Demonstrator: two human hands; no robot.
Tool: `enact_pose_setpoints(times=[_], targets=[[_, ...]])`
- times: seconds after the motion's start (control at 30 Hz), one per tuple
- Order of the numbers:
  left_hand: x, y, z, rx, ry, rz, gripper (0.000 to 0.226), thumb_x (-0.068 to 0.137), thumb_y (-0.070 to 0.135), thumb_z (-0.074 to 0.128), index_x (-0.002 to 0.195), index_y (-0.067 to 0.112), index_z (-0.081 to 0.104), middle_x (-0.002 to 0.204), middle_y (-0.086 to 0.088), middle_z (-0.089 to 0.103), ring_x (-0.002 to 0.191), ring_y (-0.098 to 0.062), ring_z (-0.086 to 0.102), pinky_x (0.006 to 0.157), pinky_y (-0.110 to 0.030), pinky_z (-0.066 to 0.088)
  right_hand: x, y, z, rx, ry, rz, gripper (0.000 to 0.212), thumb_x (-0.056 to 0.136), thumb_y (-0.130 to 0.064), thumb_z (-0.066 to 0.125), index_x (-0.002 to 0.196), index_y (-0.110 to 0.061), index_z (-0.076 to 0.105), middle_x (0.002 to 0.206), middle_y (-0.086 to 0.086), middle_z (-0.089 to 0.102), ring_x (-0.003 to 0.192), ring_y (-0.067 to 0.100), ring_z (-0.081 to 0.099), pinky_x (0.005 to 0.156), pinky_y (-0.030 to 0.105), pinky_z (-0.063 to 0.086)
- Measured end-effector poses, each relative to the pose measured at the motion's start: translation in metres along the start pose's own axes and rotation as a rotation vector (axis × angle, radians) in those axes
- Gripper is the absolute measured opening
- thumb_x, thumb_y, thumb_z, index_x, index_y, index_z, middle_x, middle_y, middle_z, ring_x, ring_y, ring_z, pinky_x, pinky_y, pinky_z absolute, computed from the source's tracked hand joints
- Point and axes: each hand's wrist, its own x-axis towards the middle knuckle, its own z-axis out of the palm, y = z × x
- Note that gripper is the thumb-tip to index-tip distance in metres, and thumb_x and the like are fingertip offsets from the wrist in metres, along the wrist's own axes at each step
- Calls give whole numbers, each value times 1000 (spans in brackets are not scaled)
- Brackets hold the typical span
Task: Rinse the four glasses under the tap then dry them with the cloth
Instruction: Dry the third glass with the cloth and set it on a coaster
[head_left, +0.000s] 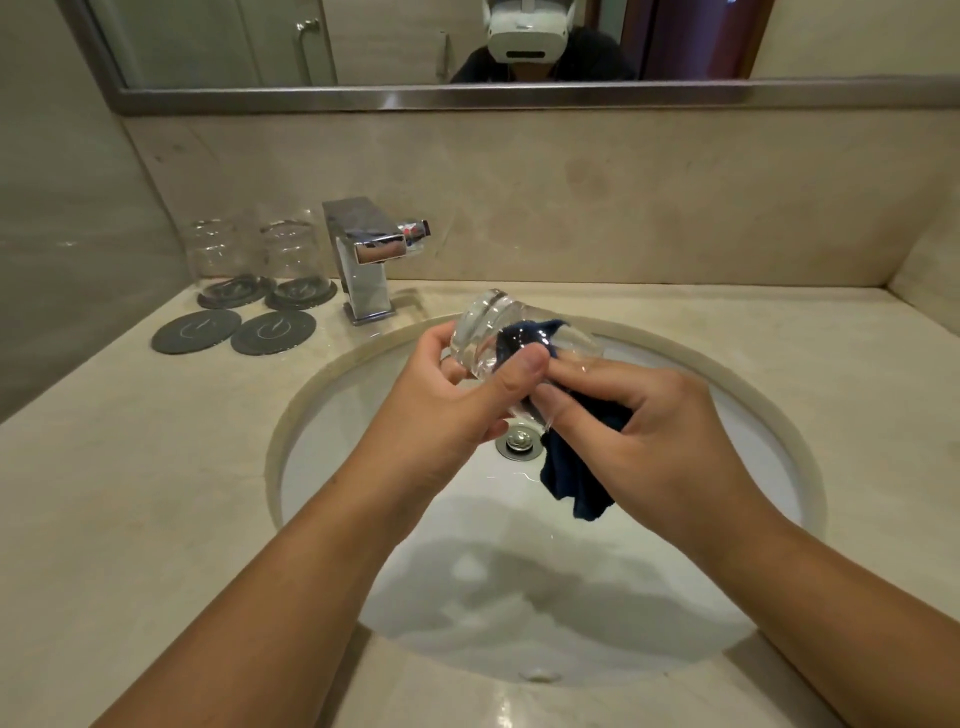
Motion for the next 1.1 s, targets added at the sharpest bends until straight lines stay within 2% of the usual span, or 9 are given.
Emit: enact_pose_setpoints(times=[0.13,0.23,0.43,0.5,0.6,0.73,0.83,1.0,1.1], targets=[[0,-2,2,53,0,56,87,59,62,86,134,29,55,117,0,79,97,-11,77,81,-31,57,0,-3,0,105,9,81,15,100,-31,71,100,-36,85,48,6,63,40,27,60,49,24,46],[0,-2,2,62,28,88,90,59,62,86,137,29,55,119,2,79,103,-13,77,84,-32,58,2,-4,-1,56,-54,85,18,103,-32,66,109,-35,84,58,-12,70,51,12,67,56,20,48],[3,-2,-3,72,58,87,87,60,66,83,135,31,57,111,7,80,97,-12,78,84,-34,60,5,-10,-9,-1,-226,136,61,100,3,52,126,-50,70,96,-16,77,69,6,71,49,9,42],[4,-2,-4,61,75,62,87,59,68,84,133,30,58,97,12,78,80,-6,74,83,-34,58,4,-11,-10,-26,-249,136,72,92,6,57,131,-55,64,120,-22,70,71,2,67,47,12,45],[4,-2,-7,48,101,17,77,61,69,86,125,36,59,91,10,77,74,-5,71,87,-39,62,2,-10,-10,4,-301,156,76,91,2,66,134,-60,57,110,-10,75,64,11,72,47,29,51],[3,0,-5,19,145,-38,84,62,74,90,128,32,60,110,-1,81,89,-19,79,97,-45,63,2,-7,-7,-22,-168,192,56,85,-11,81,120,-49,60,111,-11,74,68,31,75,47,34,53],[2,2,-4,-47,175,-68,89,53,73,88,126,29,62,111,-2,81,88,-20,79,98,-45,63,1,-5,-6,-6,-72,163,54,79,-14,88,107,-46,55,121,-19,69,73,27,76,46,30,51],[1,7,-2,-129,160,-69,83,60,63,81,129,19,62,114,-4,82,103,-32,80,103,-47,61,0,2,1,-88,27,-7,58,75,-26,91,126,-39,68,126,-18,67,110,15,73,79,30,60],[1,6,-2,-112,152,-46,90,62,67,91,131,19,59,113,-3,82,103,-29,80,104,-49,60,1,5,0,3,24,60,57,80,-19,90,132,-34,72,125,-13,71,102,18,77,67,26,59]])
